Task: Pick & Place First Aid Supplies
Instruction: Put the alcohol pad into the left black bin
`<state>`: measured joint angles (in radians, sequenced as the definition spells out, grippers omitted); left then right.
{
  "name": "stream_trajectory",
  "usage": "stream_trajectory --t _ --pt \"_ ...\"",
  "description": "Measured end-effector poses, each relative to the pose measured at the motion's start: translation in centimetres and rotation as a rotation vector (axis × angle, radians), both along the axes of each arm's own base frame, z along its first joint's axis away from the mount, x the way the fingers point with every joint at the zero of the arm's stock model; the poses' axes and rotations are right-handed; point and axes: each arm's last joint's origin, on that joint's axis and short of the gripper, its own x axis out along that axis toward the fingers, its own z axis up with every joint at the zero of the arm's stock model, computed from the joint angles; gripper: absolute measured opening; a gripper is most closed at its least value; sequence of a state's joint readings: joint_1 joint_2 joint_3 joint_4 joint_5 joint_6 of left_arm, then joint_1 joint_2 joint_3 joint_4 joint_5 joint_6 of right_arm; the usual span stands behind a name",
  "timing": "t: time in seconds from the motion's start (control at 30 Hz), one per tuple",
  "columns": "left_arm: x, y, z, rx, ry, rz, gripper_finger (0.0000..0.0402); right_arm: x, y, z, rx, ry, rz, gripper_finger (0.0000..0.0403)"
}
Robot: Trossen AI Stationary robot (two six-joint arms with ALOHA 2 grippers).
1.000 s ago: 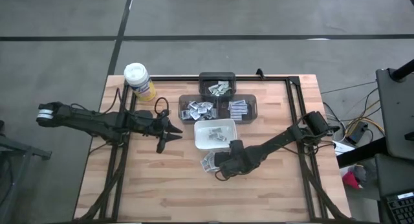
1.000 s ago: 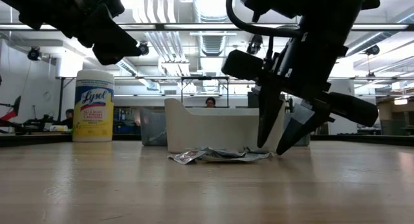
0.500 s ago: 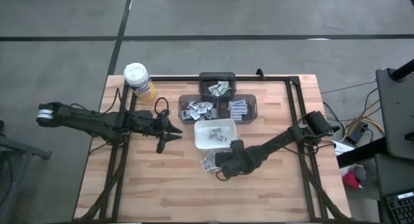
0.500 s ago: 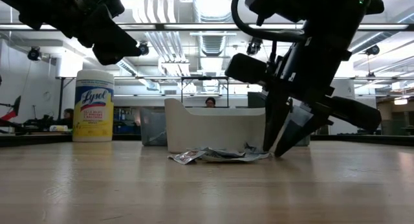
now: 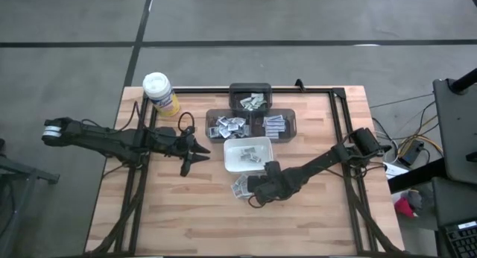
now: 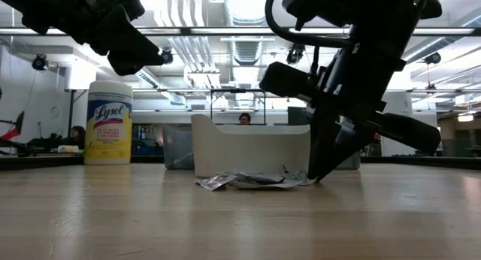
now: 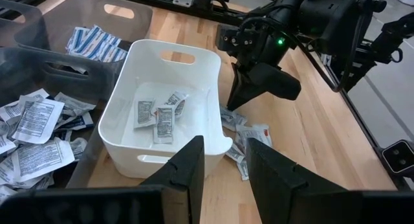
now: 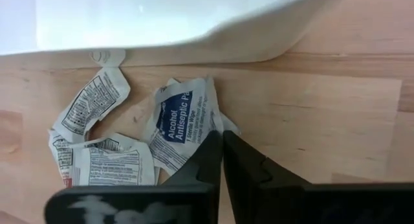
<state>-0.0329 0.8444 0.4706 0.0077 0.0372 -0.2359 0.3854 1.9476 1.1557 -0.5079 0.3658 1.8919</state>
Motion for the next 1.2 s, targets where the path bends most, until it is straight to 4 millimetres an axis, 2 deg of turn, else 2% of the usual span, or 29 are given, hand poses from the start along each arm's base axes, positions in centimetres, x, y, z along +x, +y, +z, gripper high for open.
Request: stream_trajectory --t 0.23,0.63,0.9,1.2 --pt "0.0 0.0 0.0 0.0 0.0 -0.001 0.0108 -0.2 0.7 0.0 0.006 0.001 0.023 0.0008" --pt "0.0 0.0 0.0 0.001 0.001 -0.002 0.0108 -0.9 3.6 0.8 0.085 0.019 0.09 0.0008" --pt "0.0 0.0 0.0 0.0 0.001 -0.003 0.0108 -1.8 3.7 0.8 0.09 0.129 0.107 0.0008" --pt "0.0 0.0 0.0 0.0 0.001 -0.003 0.0108 -1.8 3.9 0.8 0.081 0.137 0.146 0.0008"
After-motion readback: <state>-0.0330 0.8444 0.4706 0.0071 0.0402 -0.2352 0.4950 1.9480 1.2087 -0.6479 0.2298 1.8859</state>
